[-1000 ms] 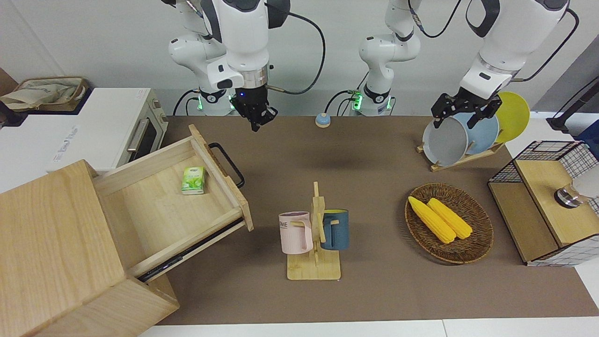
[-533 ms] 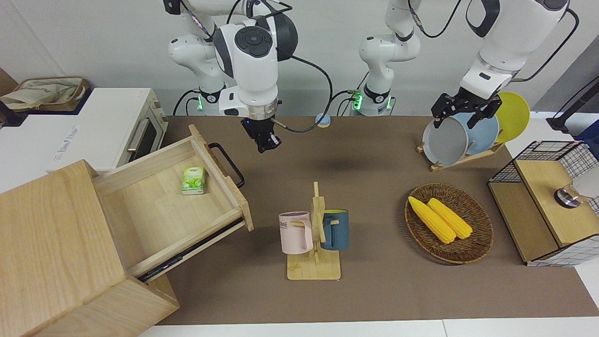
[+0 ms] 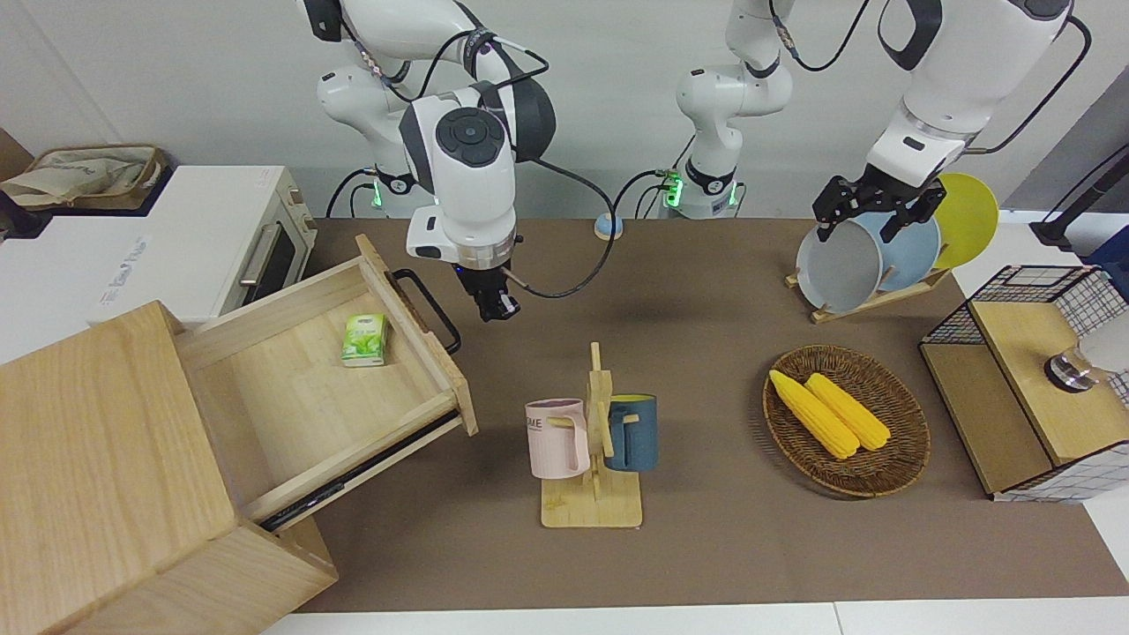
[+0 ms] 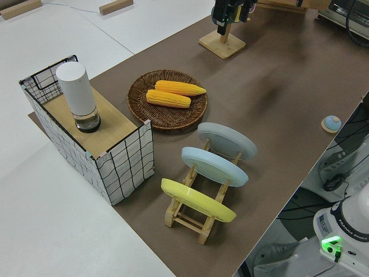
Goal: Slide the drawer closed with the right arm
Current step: 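Push the wooden drawer away from the robot with the right gripper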
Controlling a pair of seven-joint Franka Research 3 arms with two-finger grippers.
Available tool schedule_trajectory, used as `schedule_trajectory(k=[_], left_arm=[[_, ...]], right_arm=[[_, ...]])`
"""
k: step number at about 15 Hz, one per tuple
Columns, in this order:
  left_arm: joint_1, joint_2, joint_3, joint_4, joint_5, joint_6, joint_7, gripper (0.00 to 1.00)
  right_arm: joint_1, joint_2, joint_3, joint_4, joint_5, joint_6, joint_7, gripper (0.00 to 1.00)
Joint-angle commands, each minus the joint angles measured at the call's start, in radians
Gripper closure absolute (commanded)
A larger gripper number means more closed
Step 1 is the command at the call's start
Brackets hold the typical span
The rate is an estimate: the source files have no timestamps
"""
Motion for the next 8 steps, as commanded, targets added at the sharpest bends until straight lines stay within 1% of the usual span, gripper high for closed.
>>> schedule_trajectory(k=[1,4,6,8], left_arm=[[-0.007,-0.004,0.0,0.009,0.018,-0.018,-0.01,0.01],[-0.007,-0.004,0.0,0.01,0.018,-0.018,-0.01,0.01],[-0.007,-0.004,0.0,0.01,0.018,-0.018,-0.01,0.01],[-0.007,-0.004,0.0,0.01,0.018,-0.018,-0.01,0.01]], right_arm=[[-0.038,0.01,0.01,-0.011,0.002,0.041,0.004,1.0],[-0.062,0.018,0.01,-0.009,-0.003,0.043,-0.007,1.0],[-0.073,0.021,0.01,-0.009,-0.003,0.065,-0.03,1.0],[-0.089,0.022,0.01,-0.008,-0.003,0.069,-0.046,1.0]])
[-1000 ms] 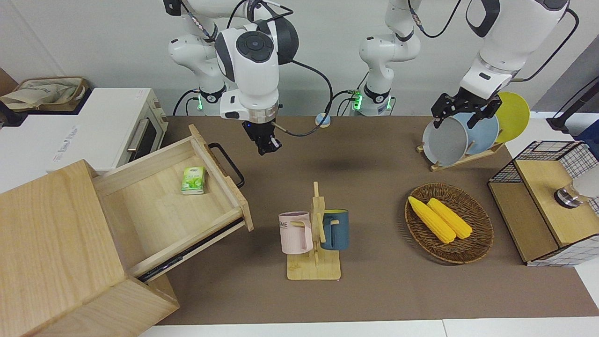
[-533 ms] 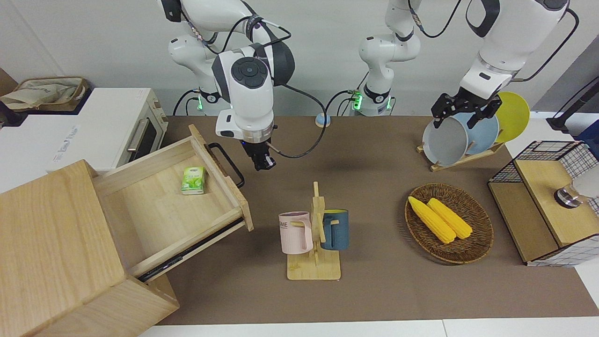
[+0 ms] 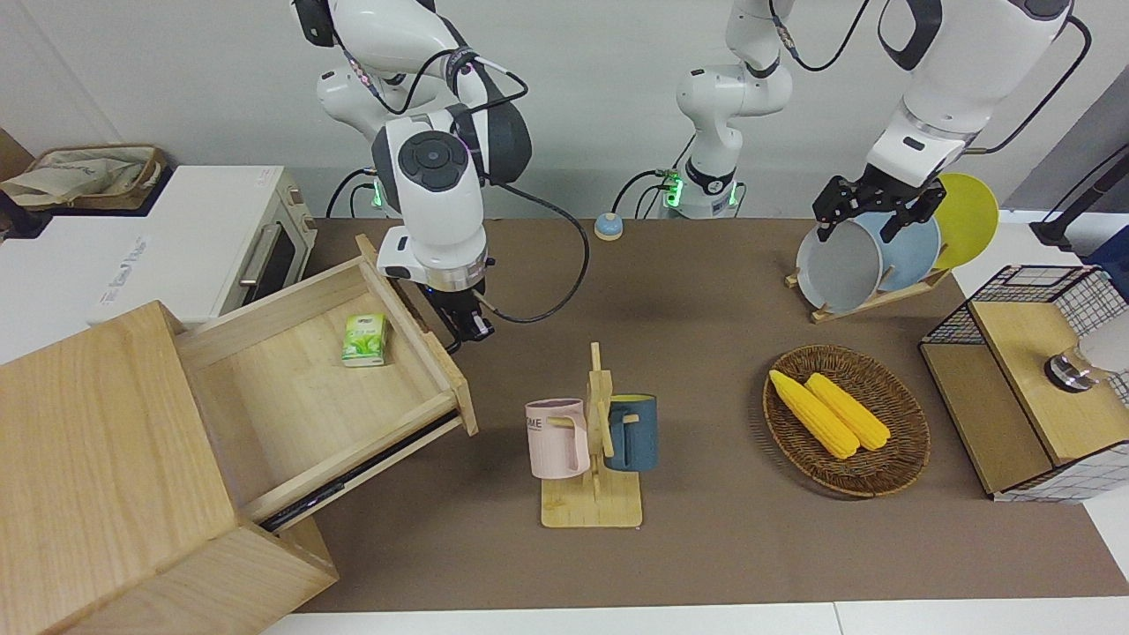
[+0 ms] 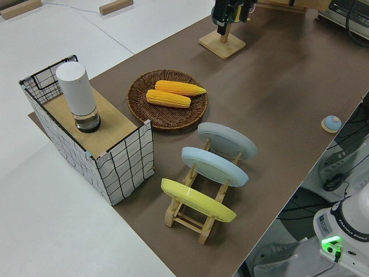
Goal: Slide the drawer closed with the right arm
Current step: 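Push the wooden drawer away from the robot with the right gripper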
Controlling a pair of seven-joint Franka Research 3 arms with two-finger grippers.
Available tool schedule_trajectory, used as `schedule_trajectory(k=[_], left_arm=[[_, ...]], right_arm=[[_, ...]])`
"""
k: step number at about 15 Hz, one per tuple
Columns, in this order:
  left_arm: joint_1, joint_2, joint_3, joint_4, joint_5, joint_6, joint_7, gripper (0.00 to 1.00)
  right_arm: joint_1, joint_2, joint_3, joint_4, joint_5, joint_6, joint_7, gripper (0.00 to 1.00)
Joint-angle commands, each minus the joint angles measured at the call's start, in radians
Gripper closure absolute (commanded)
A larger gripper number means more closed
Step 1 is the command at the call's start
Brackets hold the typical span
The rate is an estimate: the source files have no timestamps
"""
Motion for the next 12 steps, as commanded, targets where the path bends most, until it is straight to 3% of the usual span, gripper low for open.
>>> schedule_trajectory(k=[1,12], left_arm=[[-0.007,-0.004,0.0,0.01,0.018,-0.018,-0.01,0.01],[-0.007,-0.004,0.0,0.01,0.018,-0.018,-0.01,0.01]], right_arm=[[-0.038,0.004,0.011,-0.006,-0.003,0.031,-0.056,1.0],[-0.172,0.002,0.004,0.016,-0.011,0.047,-0.162,1.0]])
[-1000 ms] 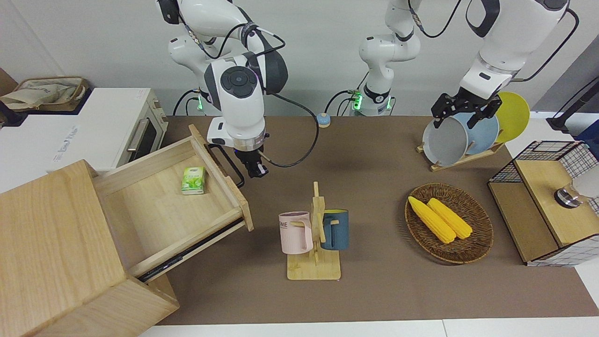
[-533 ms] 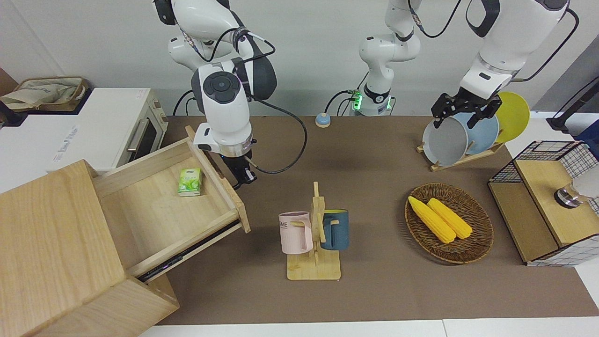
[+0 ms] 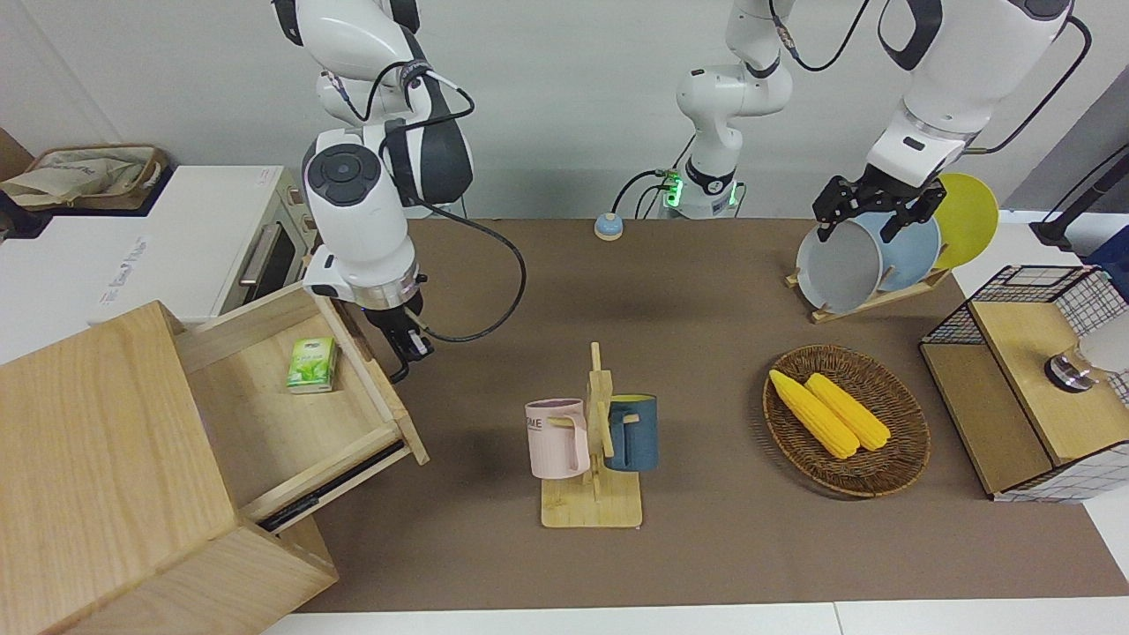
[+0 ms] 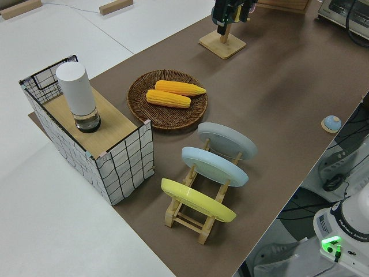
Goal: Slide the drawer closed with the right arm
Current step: 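Push the wooden drawer away from the robot with the right gripper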
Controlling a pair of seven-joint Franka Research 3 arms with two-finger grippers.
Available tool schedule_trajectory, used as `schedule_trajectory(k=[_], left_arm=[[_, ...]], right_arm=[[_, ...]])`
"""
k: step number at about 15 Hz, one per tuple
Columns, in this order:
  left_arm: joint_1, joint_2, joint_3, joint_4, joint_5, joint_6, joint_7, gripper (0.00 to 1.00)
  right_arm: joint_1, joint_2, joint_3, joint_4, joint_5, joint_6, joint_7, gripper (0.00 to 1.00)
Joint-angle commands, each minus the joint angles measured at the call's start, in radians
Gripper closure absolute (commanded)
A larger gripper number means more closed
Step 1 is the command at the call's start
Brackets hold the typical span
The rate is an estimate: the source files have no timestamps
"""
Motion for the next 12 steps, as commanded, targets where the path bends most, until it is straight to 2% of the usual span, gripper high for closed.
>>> schedule_trajectory(k=[1,4,8,12], left_arm=[[-0.007,-0.003,0.0,0.01,0.018,-0.018,-0.01,0.01],[-0.007,-0.004,0.0,0.01,0.018,-0.018,-0.01,0.01],[-0.007,-0.004,0.0,0.01,0.018,-0.018,-0.01,0.01],[-0.007,-0.004,0.0,0.009,0.018,-0.018,-0.01,0.01]], right_arm=[[-0.051,0.002,0.004,0.017,-0.009,0.016,-0.028,1.0],[-0.088,0.002,0.006,0.022,-0.008,0.03,-0.039,1.0],[-0.126,0.005,0.007,0.023,-0.001,0.033,-0.109,1.0],[-0.168,0.031,0.014,0.051,0.0,0.032,-0.16,1.0]])
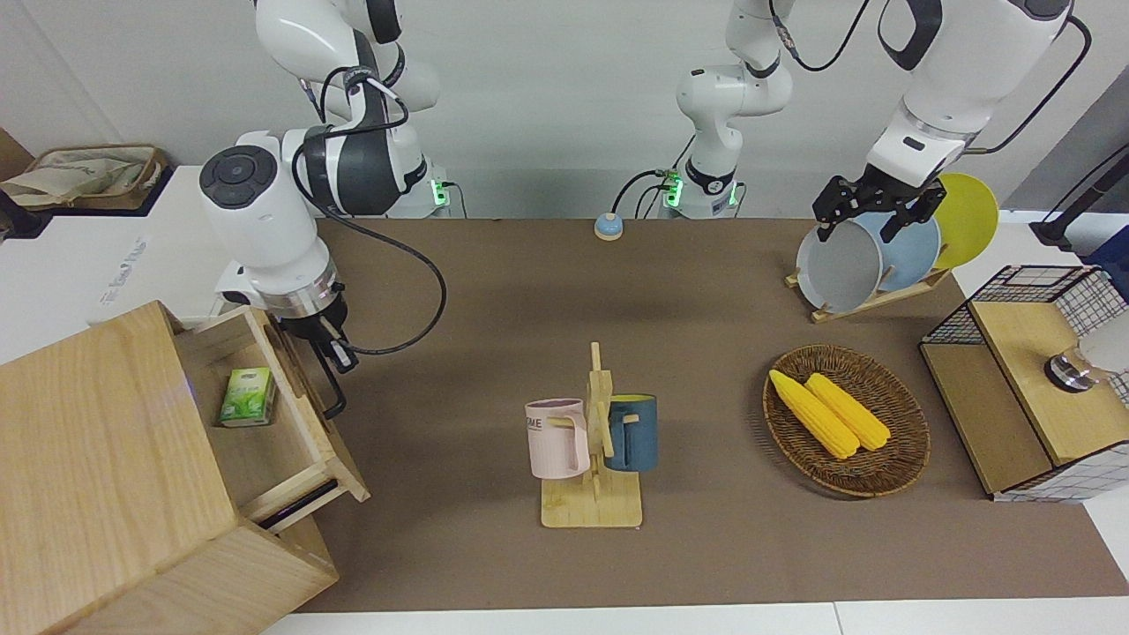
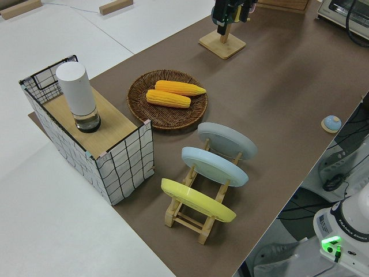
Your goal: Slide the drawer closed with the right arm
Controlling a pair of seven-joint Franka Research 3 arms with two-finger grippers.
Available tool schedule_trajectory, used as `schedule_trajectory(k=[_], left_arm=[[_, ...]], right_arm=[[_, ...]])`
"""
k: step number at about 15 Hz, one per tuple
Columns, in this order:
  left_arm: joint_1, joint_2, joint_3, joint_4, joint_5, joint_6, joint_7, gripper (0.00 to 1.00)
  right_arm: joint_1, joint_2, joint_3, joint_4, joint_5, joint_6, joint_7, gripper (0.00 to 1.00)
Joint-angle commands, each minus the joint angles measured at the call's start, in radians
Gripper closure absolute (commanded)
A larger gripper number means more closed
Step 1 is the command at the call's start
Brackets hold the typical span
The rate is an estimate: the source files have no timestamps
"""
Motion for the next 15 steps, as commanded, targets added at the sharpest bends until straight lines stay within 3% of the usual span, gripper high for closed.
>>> schedule_trajectory(k=[1,11,15], left_arm=[[-0.007,-0.004,0.0,0.009,0.018,-0.018,-0.01,0.01],[-0.007,-0.004,0.0,0.01,0.018,-0.018,-0.01,0.01],[-0.007,-0.004,0.0,0.01,0.018,-0.018,-0.01,0.01]], right_arm=[[-0.055,0.041,0.016,0.05,0.002,0.013,-0.058,1.0],[-0.177,0.098,0.065,0.102,-0.024,-0.007,-0.113,1.0],[-0.213,0.116,0.119,0.136,-0.078,-0.031,-0.115,1.0]])
